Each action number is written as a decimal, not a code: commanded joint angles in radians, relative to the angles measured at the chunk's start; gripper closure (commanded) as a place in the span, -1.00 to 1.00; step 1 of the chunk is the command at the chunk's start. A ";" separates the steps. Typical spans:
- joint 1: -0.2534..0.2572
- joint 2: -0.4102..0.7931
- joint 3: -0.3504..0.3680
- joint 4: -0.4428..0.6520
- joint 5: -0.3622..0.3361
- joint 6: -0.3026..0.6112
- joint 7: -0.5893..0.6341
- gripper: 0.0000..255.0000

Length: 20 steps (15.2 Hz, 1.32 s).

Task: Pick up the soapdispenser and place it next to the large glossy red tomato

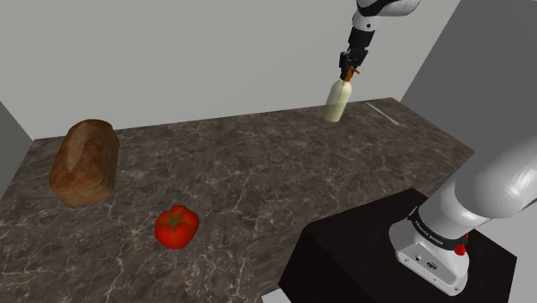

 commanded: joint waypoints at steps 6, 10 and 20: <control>0.001 -0.016 0.001 0.079 -0.004 -0.094 0.001 1.00; 0.001 -0.019 0.002 0.130 -0.004 -0.147 0.001 1.00; 0.002 -0.010 0.002 0.274 -0.001 -0.284 -0.003 1.00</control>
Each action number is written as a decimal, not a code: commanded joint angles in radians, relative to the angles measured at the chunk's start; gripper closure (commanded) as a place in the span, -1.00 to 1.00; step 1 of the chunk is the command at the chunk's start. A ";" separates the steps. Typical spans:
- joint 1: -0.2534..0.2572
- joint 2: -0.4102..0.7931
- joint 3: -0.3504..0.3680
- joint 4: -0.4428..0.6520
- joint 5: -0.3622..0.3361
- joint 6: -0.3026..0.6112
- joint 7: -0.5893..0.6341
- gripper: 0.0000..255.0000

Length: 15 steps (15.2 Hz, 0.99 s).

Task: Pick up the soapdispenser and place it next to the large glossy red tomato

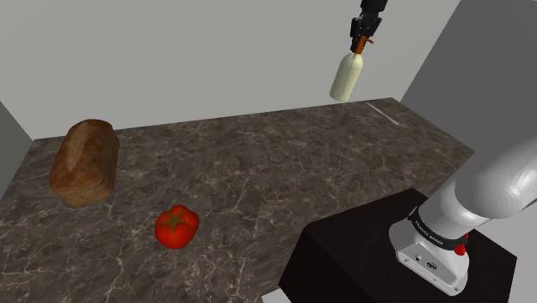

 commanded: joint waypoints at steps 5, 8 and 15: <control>-0.001 0.019 -0.002 0.104 0.006 -0.086 -0.006 1.00; -0.002 0.031 -0.003 0.159 0.009 -0.129 -0.009 1.00; -0.006 0.069 -0.007 0.302 0.020 -0.235 -0.018 1.00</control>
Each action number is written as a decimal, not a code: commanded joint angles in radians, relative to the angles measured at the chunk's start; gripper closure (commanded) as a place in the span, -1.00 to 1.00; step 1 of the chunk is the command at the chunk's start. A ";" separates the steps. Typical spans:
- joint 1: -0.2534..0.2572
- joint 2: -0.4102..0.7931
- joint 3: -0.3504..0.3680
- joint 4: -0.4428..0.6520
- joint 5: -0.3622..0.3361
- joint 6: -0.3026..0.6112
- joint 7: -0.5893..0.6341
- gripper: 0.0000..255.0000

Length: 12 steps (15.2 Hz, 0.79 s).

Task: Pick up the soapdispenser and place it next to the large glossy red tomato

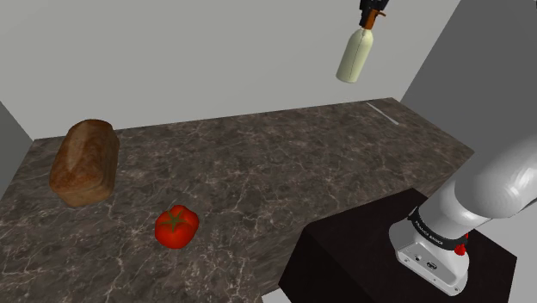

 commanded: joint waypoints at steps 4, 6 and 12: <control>-0.006 0.042 -0.005 0.123 0.013 -0.083 -0.009 1.00; -0.009 0.060 -0.007 0.175 0.018 -0.117 -0.013 1.00; 0.050 -0.019 0.044 0.101 -0.006 -0.120 0.090 1.00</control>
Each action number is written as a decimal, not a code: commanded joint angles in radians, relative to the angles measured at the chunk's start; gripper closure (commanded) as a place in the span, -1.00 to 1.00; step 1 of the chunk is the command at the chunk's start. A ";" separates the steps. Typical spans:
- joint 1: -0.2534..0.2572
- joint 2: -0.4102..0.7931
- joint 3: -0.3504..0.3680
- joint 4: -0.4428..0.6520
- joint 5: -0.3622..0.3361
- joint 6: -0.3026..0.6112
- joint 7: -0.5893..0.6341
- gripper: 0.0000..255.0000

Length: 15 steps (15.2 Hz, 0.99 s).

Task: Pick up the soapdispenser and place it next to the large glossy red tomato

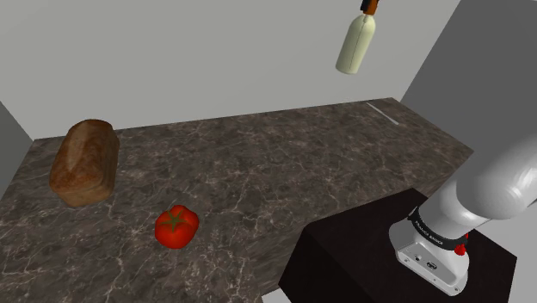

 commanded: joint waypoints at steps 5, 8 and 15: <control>0.076 -0.100 0.084 -0.116 -0.020 0.016 0.158 1.00; 0.110 -0.134 0.128 -0.154 -0.021 0.018 0.236 1.00; 0.183 -0.172 0.233 -0.196 -0.009 0.017 0.416 1.00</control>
